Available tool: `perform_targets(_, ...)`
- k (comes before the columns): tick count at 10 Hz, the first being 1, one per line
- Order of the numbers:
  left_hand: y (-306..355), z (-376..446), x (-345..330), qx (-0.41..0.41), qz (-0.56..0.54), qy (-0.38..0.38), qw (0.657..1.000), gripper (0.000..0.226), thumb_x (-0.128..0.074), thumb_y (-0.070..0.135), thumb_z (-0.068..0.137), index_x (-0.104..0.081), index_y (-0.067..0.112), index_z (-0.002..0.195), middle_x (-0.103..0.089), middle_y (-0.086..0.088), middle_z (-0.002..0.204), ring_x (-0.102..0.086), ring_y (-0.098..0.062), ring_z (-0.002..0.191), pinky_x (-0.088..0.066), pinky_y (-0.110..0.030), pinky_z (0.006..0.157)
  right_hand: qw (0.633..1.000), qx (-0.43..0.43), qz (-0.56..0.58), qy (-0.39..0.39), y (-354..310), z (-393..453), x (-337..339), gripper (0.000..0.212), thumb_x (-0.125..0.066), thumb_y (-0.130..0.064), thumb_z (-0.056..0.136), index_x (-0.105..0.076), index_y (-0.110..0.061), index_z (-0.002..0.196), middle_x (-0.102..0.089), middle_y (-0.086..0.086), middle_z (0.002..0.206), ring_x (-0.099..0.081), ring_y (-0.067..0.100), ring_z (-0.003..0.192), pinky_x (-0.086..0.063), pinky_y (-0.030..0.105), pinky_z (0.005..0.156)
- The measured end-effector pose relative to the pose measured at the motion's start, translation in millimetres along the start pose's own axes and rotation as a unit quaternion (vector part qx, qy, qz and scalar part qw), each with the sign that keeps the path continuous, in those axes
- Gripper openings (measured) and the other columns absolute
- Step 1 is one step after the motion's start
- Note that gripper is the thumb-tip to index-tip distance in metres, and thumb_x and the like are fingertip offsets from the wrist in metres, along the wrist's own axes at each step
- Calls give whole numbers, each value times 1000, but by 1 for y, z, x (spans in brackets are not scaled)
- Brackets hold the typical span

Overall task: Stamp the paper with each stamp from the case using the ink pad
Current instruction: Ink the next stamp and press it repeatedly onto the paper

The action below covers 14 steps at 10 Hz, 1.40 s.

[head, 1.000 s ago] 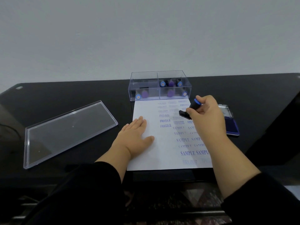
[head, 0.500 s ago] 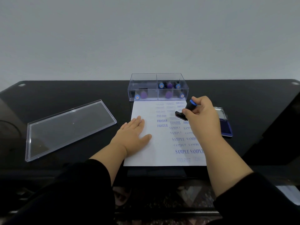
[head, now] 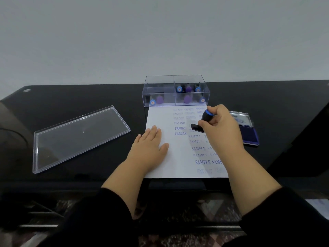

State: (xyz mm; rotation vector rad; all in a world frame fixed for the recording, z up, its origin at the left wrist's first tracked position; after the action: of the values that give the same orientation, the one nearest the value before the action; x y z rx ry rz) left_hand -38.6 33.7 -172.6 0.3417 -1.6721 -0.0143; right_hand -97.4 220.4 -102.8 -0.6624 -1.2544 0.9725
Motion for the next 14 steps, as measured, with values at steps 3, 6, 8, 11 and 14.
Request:
perform_targets(3, -1, 1, 2, 2, -11, 10, 1000, 59, -22, 43, 101, -1, 21, 152, 8, 6, 159, 6, -10, 146, 6, -33, 117, 999, 10, -29, -9, 2, 3, -3, 33, -64, -19, 89, -49, -25, 118, -62, -1, 86, -61, 15, 80, -48, 27, 67)
perform_targets(6, 0, 0, 2, 3, -16, 11, 1000, 59, -22, 42, 101, -2, 21, 153, 8, 6, 159, 7, -10, 146, 6, -33, 116, 999, 19, -42, -18, 0, 2, -5, 33, -63, -19, 89, -50, -24, 118, -62, 1, 86, -61, 17, 80, -50, 32, 68)
perform_targets(8, 0, 0, 3, 2, -15, 10, 1000, 59, -22, 42, 101, -2, 21, 153, 8, 5, 160, 7, -11, 146, 6, -33, 116, 998, 18, -49, -17, 1, 1, -3, 33, -63, -19, 89, -49, -24, 119, -63, 0, 86, -61, 16, 79, -48, 28, 67)
perform_targets(11, -1, 0, 2, 4, -13, 12, 1000, 59, -22, 42, 101, -2, 21, 153, 7, 5, 160, 6, -11, 146, 6, -33, 117, 999, 18, -45, -15, 2, 3, -3, 32, -63, -19, 89, -50, -25, 118, -63, 1, 85, -61, 17, 79, -47, 28, 66)
perform_targets(14, -1, -1, 2, 3, -14, 10, 1000, 60, -21, 43, 101, -1, 21, 152, 8, 6, 159, 7, -11, 146, 6, -33, 117, 999, 14, -45, -7, 5, 5, 1, 33, -63, -19, 89, -49, -25, 119, -61, -2, 82, -60, 16, 77, -47, 30, 64)
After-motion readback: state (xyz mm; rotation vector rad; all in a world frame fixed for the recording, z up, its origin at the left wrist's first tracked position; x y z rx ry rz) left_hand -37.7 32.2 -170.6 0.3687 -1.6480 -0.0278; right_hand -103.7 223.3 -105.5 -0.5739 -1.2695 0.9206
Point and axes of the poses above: each hand's wrist, its own z-axis towards the middle knuckle, its own x-axis out of the back of the hand, y = z × x, the point moved 7 cm from there along z, towards the middle knuckle
